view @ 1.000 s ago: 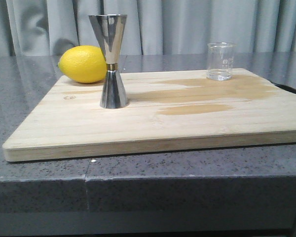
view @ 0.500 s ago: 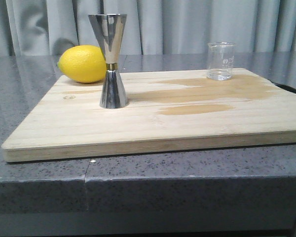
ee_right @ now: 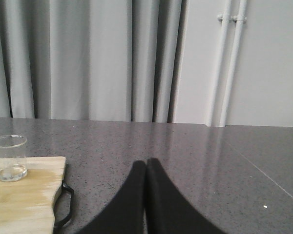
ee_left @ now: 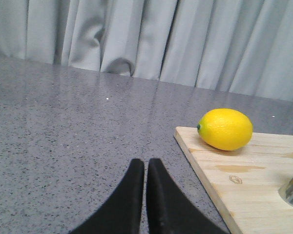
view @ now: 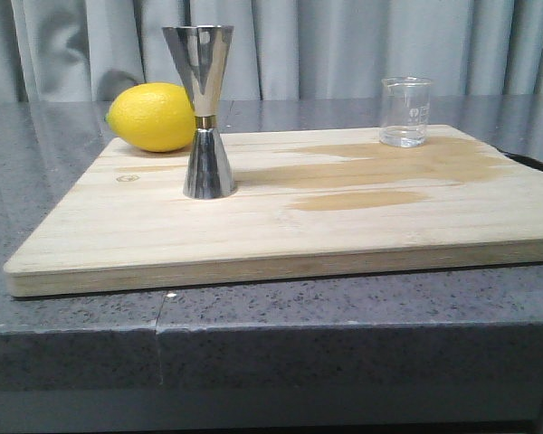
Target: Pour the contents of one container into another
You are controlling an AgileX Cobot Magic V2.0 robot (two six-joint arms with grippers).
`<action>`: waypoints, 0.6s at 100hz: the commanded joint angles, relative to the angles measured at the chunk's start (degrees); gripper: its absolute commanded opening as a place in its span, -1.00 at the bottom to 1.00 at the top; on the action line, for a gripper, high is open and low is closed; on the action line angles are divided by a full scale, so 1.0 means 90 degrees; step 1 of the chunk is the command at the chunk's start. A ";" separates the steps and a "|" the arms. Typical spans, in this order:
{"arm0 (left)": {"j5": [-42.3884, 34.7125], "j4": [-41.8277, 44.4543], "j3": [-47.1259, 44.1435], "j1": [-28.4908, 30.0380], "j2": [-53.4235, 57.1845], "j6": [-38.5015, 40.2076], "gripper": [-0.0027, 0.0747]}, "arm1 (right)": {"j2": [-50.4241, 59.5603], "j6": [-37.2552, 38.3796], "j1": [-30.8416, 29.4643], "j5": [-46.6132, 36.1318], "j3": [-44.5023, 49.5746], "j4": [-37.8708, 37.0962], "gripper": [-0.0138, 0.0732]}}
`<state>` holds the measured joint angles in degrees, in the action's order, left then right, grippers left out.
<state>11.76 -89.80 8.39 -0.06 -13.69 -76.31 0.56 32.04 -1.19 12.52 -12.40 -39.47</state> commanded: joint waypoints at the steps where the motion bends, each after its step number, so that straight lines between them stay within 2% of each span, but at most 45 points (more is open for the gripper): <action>1: -0.0019 -0.0185 0.0176 -0.0170 -0.0055 0.0008 -0.98 | 0.0069 -0.0017 -0.0009 -0.0413 -0.0143 -0.0076 -0.86; 28: 0.0017 -0.0199 0.0165 -0.0243 -0.0055 0.0008 -0.98 | 0.0069 -0.0017 -0.0009 -0.0413 -0.0143 -0.0076 -0.86; 51: -0.0534 -0.0155 0.0103 -0.0852 0.0002 0.0008 -0.98 | 0.0069 -0.0017 -0.0009 -0.0413 -0.0143 -0.0076 -0.86; 56: -0.0679 0.0404 0.0075 -0.0943 0.0031 0.0022 -0.98 | 0.0069 -0.0017 -0.0009 -0.0413 -0.0143 -0.0076 -0.86; 60: -0.0601 0.1318 0.0077 -0.1000 0.0078 0.0149 -0.98 | 0.0069 -0.0017 -0.0009 -0.0413 -0.0143 -0.0076 -0.86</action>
<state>7.15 -87.14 7.60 -7.70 -13.09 -76.31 0.56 32.04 -1.19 12.45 -12.40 -39.47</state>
